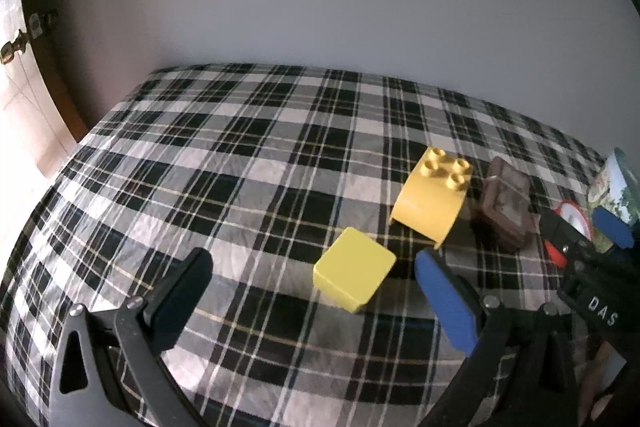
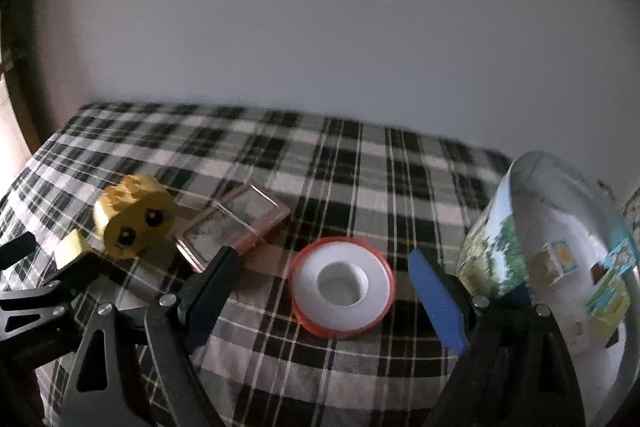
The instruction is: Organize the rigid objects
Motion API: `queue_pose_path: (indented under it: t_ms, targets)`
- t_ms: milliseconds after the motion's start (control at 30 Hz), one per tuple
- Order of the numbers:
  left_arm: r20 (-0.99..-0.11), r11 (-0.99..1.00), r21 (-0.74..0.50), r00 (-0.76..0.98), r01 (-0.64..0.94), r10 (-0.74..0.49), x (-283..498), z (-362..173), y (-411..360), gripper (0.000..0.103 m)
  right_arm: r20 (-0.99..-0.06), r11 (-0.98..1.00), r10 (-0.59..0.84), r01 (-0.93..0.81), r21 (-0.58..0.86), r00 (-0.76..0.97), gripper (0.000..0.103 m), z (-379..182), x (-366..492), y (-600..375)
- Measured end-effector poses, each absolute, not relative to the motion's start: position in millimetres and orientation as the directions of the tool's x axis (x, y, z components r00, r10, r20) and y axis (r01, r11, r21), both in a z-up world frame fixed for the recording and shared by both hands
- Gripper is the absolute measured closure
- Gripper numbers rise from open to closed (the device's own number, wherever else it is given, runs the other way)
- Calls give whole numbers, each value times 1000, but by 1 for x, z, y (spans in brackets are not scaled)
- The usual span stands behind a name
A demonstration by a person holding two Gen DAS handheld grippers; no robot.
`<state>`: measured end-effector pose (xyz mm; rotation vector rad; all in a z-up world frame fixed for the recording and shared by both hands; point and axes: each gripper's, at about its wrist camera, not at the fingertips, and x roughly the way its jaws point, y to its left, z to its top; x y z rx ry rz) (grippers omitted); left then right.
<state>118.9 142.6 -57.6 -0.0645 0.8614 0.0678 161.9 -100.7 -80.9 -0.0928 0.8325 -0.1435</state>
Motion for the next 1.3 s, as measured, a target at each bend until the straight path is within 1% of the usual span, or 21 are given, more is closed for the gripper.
queue_pose_path:
  t_ms: [100,167,200,233,300,333,367,433,467,500,567,633,667,733,800,867,933,1033,1133,1300]
  targets:
    - [-798,997,-7,601,-74,39,126,-66,141,0,-776,991,-132,84,-102,617,19,-90,170,-108]
    - [-803,996,-39,595,-85,19,125,-68,148,0,-818,995,-96,87,-57,568,19,-98,176,-115]
    - [-805,994,-44,593,-97,22,125,-68,152,2,-809,995,-91,90,-47,581,20,-97,175,-115]
    - [-805,993,-38,593,-109,34,124,-68,155,3,-808,995,-83,93,-35,583,22,-97,174,-116]
    - [-801,994,-38,598,-107,34,122,-68,158,9,-806,994,-91,101,-40,585,27,-96,172,-117]
    - [-798,995,-38,602,-96,28,120,-67,157,11,-804,993,-103,107,-50,586,36,-95,171,-117]
    - [-795,996,-38,606,-85,21,118,-67,157,16,-801,992,-110,109,-56,588,46,-94,169,-117]
    - [-790,997,-39,614,-68,11,115,-65,155,23,-799,993,-102,103,-50,592,46,-92,166,-117]
    - [-786,997,-40,619,-60,6,114,-65,155,32,-799,994,-99,102,-48,593,46,-92,165,-117]
    - [-780,998,-35,626,-47,2,112,-63,153,49,-799,994,-97,101,-46,594,46,-92,164,-117]
    - [-774,999,-32,633,-17,-14,110,-61,149,66,-797,995,-83,96,-31,598,46,-91,161,-119]
    - [-772,1000,-27,636,-10,-14,109,-60,147,70,-793,996,-50,89,5,608,46,-89,158,-123]
    - [-769,999,-42,639,-8,-27,109,-59,148,75,-788,996,-30,84,28,615,46,-88,155,-124]
    - [-760,994,-112,646,-14,-77,106,-57,155,75,-772,996,-13,81,50,636,46,-83,143,-128]
    - [-745,982,-190,655,-20,-131,107,-56,162,75,-733,995,5,67,69,680,46,-74,131,-129]
    - [-713,975,-220,686,-19,-147,103,-51,165,75,-689,996,15,51,75,724,46,-65,120,-130]
    - [-664,978,-208,737,-17,-128,94,-40,161,75,-638,997,23,28,70,770,46,-55,107,-127]
    - [-598,982,-189,796,-23,-96,87,-29,159,75,-560,1000,3,6,14,829,46,-44,89,-117]
    - [-572,980,-197,815,-30,-90,87,-26,160,75,-498,1000,-8,-4,-22,867,46,-35,80,-108]
    - [-542,987,-153,840,-57,-35,81,-21,154,75,-434,999,-29,9,-49,900,46,-26,69,-106]
